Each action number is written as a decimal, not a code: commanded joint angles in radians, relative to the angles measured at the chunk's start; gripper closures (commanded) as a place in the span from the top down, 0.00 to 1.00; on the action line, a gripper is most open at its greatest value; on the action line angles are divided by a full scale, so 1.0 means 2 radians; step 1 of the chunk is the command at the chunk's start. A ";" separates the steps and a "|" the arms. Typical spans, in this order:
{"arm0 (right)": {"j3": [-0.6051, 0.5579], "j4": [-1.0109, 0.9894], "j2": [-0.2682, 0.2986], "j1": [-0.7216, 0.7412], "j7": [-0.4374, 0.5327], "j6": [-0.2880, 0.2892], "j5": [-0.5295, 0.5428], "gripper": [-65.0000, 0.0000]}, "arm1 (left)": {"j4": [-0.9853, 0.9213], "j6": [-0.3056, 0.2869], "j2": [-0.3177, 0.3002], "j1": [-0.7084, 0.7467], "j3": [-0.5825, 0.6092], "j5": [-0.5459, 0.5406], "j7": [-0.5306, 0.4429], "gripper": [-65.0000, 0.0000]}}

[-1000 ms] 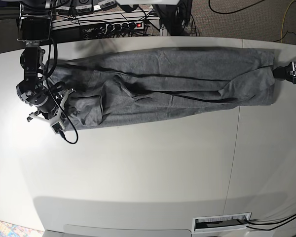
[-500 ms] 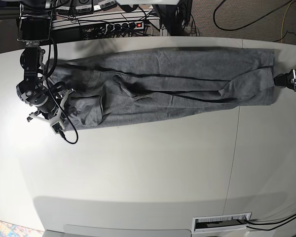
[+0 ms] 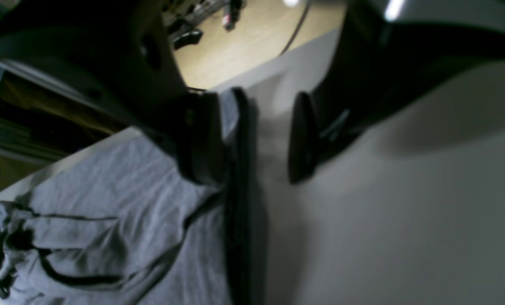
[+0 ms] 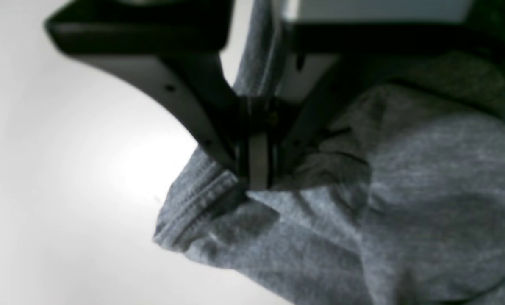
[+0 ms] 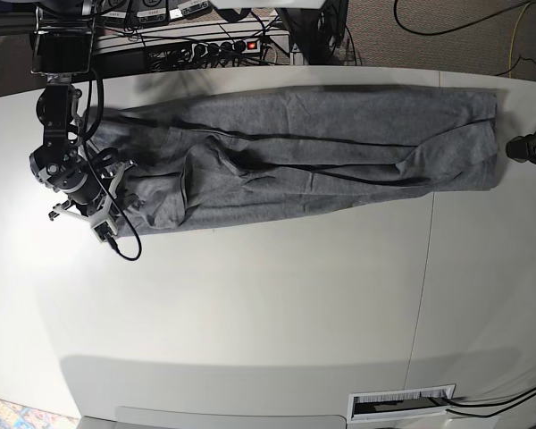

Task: Fold the T-shirt properly
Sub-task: 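Press the left gripper on the folded shirt's end to flatten it, then grasp the strip's end with the left gripper and push it toward the right gripper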

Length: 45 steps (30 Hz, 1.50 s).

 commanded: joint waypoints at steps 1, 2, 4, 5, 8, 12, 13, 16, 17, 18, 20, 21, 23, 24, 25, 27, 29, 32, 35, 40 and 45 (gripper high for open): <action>0.003 0.007 0.008 0.010 0.007 -0.004 0.003 0.00 | 0.006 0.000 -0.012 -0.005 -0.004 -0.010 0.000 0.43; 0.003 0.007 0.008 0.010 0.006 -0.004 0.003 0.00 | 0.007 0.000 -0.008 -0.005 -0.004 -0.010 0.000 0.43; 0.003 0.007 0.008 0.010 0.005 -0.004 0.003 0.00 | 0.008 0.000 0.000 -0.005 -0.004 -0.010 0.001 0.43; 0.003 0.007 0.008 0.010 0.003 -0.004 0.003 0.00 | 0.009 0.000 0.003 -0.005 -0.004 -0.010 0.001 0.43; 0.003 0.007 0.008 0.010 0.000 -0.004 0.003 0.00 | 0.013 0.006 0.010 -0.005 -0.004 -0.010 0.002 0.43; 0.003 0.007 0.008 0.010 0.000 -0.004 0.003 0.00 | 0.020 0.006 0.016 -0.005 -0.004 -0.010 0.002 0.43; 0.003 0.007 0.008 0.010 0.000 -0.004 0.003 0.00 | 0.021 0.005 0.017 -0.005 -0.004 -0.010 0.002 0.42; 0.003 0.007 0.008 0.010 0.000 -0.004 0.003 0.00 | 0.021 0.003 0.019 -0.005 -0.004 -0.010 0.001 0.42; 0.003 0.007 0.008 0.010 0.000 -0.004 0.003 0.00 | 0.021 0.001 0.019 -0.005 -0.004 -0.010 0.000 0.42; 0.003 0.007 0.008 0.010 0.000 -0.004 0.003 0.00 | 0.021 -0.002 0.020 -0.005 -0.004 -0.010 0.000 0.42; 0.003 0.007 0.008 0.010 0.001 -0.004 0.003 0.00 | 0.021 -0.005 0.025 -0.004 -0.004 -0.010 -0.002 0.42; 0.003 0.007 0.008 0.010 0.000 -0.004 0.003 0.00 | 0.021 -0.006 0.028 -0.003 -0.004 -0.010 -0.004 0.42; 0.003 0.007 0.008 0.010 0.000 -0.004 0.003 0.00 | 0.021 -0.007 0.038 -0.002 -0.004 -0.010 -0.004 0.42; 0.003 0.007 0.008 0.010 0.000 -0.004 0.003 0.00 | 0.021 -0.008 0.044 -0.002 -0.004 -0.010 -0.004 0.42; 0.003 0.007 0.008 0.010 0.000 -0.004 0.003 0.00 | 0.021 -0.009 0.049 0.000 -0.004 -0.010 -0.004 0.41; 0.003 0.007 0.008 0.010 -0.001 -0.004 0.003 0.00 | 0.021 -0.015 0.058 0.005 -0.004 -0.010 -0.004 0.38; 0.003 0.007 0.008 0.010 0.000 -0.004 0.003 0.00 | 0.021 -0.017 0.064 0.009 -0.004 -0.010 -0.004 0.35; 0.003 0.007 0.008 0.010 0.000 -0.004 0.003 0.00 | 0.021 -0.023 0.066 0.016 -0.004 -0.010 -0.004 0.27; 0.003 0.007 0.008 0.010 0.000 -0.004 0.003 0.00 | 0.021 -0.023 0.066 0.018 -0.004 -0.010 -0.004 0.05; 0.003 0.007 0.007 0.010 0.000 -0.004 0.010 0.00 | 0.021 -0.023 0.066 0.011 -0.004 -0.010 -0.017 0.00; 0.003 0.007 0.001 0.010 -0.002 -0.004 0.018 0.00 | 0.038 -0.021 0.076 -0.019 -0.004 -0.010 -0.012 0.00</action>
